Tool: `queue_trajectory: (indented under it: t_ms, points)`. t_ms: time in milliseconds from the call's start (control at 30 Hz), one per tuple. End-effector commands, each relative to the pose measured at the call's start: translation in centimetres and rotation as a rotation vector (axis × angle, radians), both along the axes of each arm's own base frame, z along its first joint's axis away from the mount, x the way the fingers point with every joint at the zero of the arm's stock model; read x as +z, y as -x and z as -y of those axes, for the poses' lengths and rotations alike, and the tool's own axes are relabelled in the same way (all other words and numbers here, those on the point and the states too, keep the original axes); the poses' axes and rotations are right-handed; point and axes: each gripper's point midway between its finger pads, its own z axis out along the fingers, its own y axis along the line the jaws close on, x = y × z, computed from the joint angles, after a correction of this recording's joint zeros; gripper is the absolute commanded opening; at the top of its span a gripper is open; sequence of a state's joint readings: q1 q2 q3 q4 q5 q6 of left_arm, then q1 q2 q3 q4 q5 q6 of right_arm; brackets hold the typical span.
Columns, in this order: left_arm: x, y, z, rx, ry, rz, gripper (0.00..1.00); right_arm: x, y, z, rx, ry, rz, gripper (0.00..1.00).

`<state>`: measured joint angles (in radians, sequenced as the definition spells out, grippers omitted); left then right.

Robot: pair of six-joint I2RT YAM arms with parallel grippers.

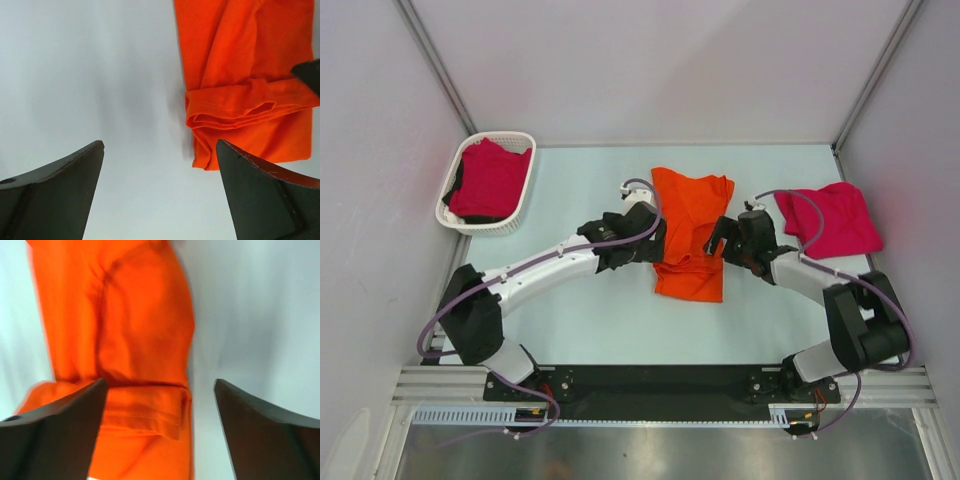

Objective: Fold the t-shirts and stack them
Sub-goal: Fold the folded rectangular tshirt in 1/3 of the way

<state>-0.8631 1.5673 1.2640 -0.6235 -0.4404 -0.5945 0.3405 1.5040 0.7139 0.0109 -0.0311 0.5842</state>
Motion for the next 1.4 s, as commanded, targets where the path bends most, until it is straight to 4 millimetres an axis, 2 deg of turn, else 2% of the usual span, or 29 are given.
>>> queue_trajectory:
  t_ms: [0, 33, 67, 100, 133, 167, 200, 233, 267, 300, 333, 433, 467, 533, 567, 633, 667, 900, 1067, 1200, 1367]
  points:
    - [-0.5, 0.5, -1.5, 0.036, 0.001, 0.010, 1.00, 6.8, -1.1, 0.2, -0.051, 0.025, 0.292, 1.00]
    - [-0.4, 0.7, -1.6, 0.037, 0.011, 0.012, 1.00, 9.5, -0.5, 0.2, -0.041, 0.012, 0.377, 1.00]
    - [-0.9, 0.9, -1.8, 0.040, 0.007, 0.006, 0.99, 10.7, -0.1, 0.1, -0.040, 0.003, 0.423, 1.00]
    - [-0.9, 0.9, -1.8, 0.040, 0.016, 0.009, 1.00, 10.9, 0.7, 0.0, -0.025, -0.003, 0.440, 1.00]
    - [-0.8, 1.1, -1.8, 0.037, 0.026, 0.012, 0.97, 12.6, 1.2, 0.1, -0.024, -0.032, 0.488, 0.94]
    - [-1.0, 1.2, -1.9, 0.038, 0.028, 0.008, 0.90, 12.8, 1.6, -0.1, -0.003, -0.044, 0.491, 0.87]
    - [-1.0, 1.2, -1.9, 0.041, 0.034, 0.010, 0.74, 12.9, 1.9, -0.3, 0.013, -0.053, 0.490, 0.78]
    - [-0.9, 1.2, -1.9, 0.046, 0.040, 0.012, 0.27, 12.6, 2.3, -0.5, 0.036, -0.048, 0.470, 0.13]
    - [-0.9, 1.3, -2.0, 0.055, 0.049, 0.012, 0.08, 12.3, 2.7, -1.1, 0.069, -0.058, 0.443, 0.00]
    - [-0.8, 1.3, -1.9, 0.053, 0.058, 0.016, 0.00, 12.2, 2.8, -1.6, 0.097, -0.058, 0.431, 0.00]
    - [-0.9, 1.4, -1.8, 0.051, 0.057, 0.012, 0.00, 10.8, 3.0, -1.9, 0.130, -0.035, 0.381, 0.00]
    - [-1.2, 1.3, -1.7, 0.054, 0.058, 0.005, 0.00, 8.9, 3.8, -4.1, 0.237, -0.047, 0.307, 0.00]
    - [-1.6, 1.3, -1.7, 0.055, 0.050, -0.003, 0.00, 7.3, 3.9, -4.5, 0.258, -0.041, 0.261, 0.00]
    - [-2.0, 1.4, -1.6, 0.058, 0.043, -0.015, 0.00, 6.2, 4.1, -5.8, 0.309, -0.063, 0.215, 0.00]
    - [-2.3, 1.5, -1.7, 0.058, 0.036, -0.024, 0.00, 4.8, 4.2, -6.3, 0.330, -0.054, 0.172, 0.00]
    - [-3.0, 1.6, -1.8, 0.066, 0.022, -0.042, 0.00, 4.1, 4.3, -7.1, 0.353, -0.049, 0.142, 0.00]
    - [-3.3, 1.7, -1.9, 0.066, 0.016, -0.049, 0.00, 3.1, 4.4, -7.4, 0.368, -0.038, 0.117, 0.00]
    - [-4.0, 1.9, -2.2, 0.079, 0.006, -0.061, 0.00, 1.5, 3.9, -8.6, 0.386, -0.032, 0.083, 0.00]
    - [-3.9, 1.7, -2.3, 0.082, -0.004, -0.054, 0.00, 1.0, 2.8, -9.1, 0.372, -0.021, 0.094, 0.00]
    - [-4.0, 1.7, -2.4, 0.085, -0.015, -0.058, 0.00, 1.1, 1.2, -9.0, 0.327, 0.008, 0.120, 0.00]
    - [-4.4, 1.9, -2.6, 0.088, -0.024, -0.069, 0.00, 2.2, -0.6, -9.2, 0.270, 0.021, 0.188, 0.00]
